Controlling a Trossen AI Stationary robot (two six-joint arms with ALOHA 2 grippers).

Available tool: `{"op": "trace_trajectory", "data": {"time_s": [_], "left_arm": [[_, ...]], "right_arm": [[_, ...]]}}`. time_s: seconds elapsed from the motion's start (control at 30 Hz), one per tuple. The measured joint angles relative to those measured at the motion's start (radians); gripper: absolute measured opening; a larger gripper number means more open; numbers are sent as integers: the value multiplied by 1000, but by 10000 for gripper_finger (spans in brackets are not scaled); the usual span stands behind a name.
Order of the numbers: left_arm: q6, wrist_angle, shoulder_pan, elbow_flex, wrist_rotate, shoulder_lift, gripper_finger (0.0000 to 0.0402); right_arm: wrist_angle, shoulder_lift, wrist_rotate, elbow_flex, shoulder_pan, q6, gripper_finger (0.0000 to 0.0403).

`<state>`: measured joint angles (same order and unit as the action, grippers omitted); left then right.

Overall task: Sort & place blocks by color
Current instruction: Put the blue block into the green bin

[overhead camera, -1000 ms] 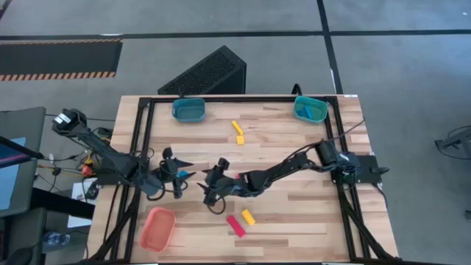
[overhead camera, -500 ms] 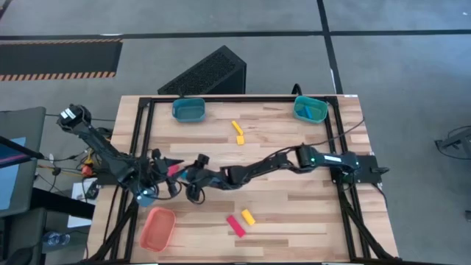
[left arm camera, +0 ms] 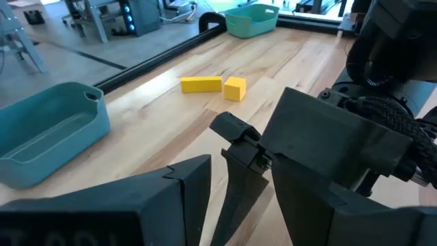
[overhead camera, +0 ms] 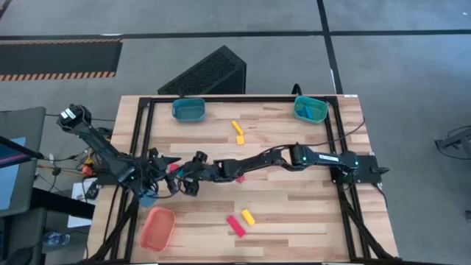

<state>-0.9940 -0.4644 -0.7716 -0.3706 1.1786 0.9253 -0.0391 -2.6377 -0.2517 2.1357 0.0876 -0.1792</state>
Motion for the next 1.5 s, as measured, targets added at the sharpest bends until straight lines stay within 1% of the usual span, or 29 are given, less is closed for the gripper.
{"op": "trace_trajectory", "data": {"time_s": [0.07,0.2,0.3,0.6,0.73,0.9,1.0,1.03,1.17,1.33,1.43,1.5], "left_arm": [[-10,0,0,0,0,0,148],[-22,-5,0,0,-12,0,148],[-23,-4,0,0,-32,0,148],[-23,-6,0,0,-14,0,148],[-32,-7,0,0,-19,0,148],[-86,-41,0,0,-37,9,148],[-120,-42,-1,-7,-21,9,148],[-126,-45,-1,-7,-23,9,148],[-127,-51,-1,-5,-29,10,148],[-127,-55,-1,-5,-41,10,148],[-129,-57,-1,-4,-48,10,148],[-129,-57,-1,-4,-67,10,148]], "right_arm": [[-3,0,18,0,-5,3,327],[3,2,99,-18,-24,-27,313],[-2,2,92,-27,-25,-27,307],[-11,2,93,-27,-36,-30,288],[-13,2,80,-27,-37,-53,267],[-19,0,102,-29,-36,-61,228],[-24,-6,111,-32,-38,-89,206],[-24,-5,108,-32,-38,-90,200],[-20,-6,40,-32,-39,-79,177],[-14,-6,41,-31,-46,-61,142],[-18,-5,41,-31,-46,-65,132],[-37,-5,40,-31,-46,-60,135]]}}
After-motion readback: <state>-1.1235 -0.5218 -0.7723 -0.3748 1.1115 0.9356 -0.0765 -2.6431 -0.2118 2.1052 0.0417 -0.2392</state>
